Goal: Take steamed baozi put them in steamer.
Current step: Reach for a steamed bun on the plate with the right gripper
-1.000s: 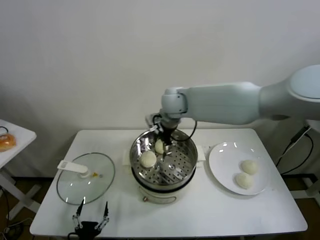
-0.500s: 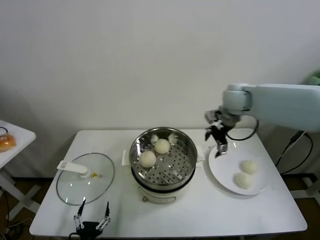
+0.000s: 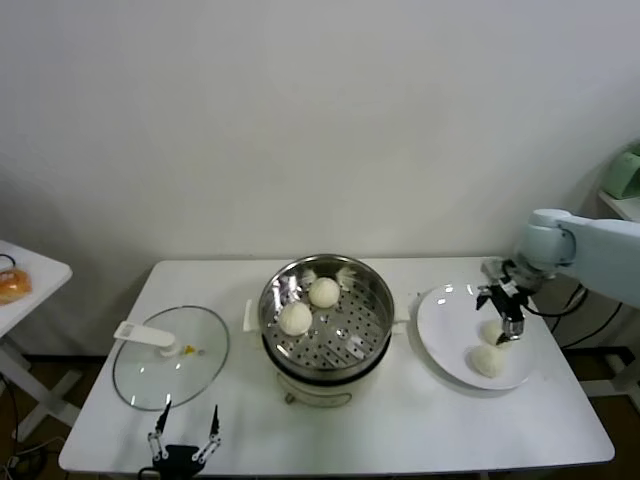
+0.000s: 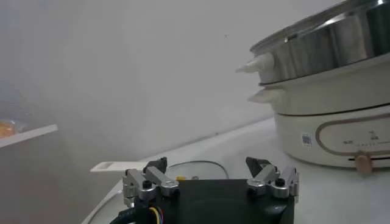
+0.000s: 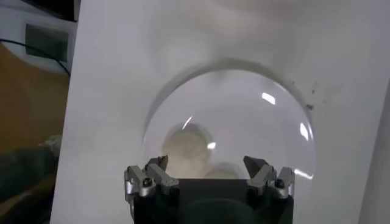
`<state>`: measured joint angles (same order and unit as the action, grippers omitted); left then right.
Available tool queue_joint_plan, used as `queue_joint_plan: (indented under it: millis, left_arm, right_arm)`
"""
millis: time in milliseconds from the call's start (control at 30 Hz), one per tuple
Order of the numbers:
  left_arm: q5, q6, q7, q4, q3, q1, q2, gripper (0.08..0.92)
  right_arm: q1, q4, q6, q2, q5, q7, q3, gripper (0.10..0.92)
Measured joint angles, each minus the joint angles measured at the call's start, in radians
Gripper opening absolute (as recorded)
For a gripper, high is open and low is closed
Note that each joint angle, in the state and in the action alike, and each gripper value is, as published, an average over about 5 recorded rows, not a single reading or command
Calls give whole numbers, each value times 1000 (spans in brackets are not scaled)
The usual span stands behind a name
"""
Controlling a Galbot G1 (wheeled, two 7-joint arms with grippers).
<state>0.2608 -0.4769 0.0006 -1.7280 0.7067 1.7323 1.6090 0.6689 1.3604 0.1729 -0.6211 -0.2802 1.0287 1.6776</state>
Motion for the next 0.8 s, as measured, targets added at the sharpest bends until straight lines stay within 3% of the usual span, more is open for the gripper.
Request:
queue_joint_plan:
  millis: [800]
  left_arm:
    - [10, 2, -1, 7, 9, 10, 0, 823]
  right_arm:
    - [-361, -128, -8, 8, 155, -10, -297, 823]
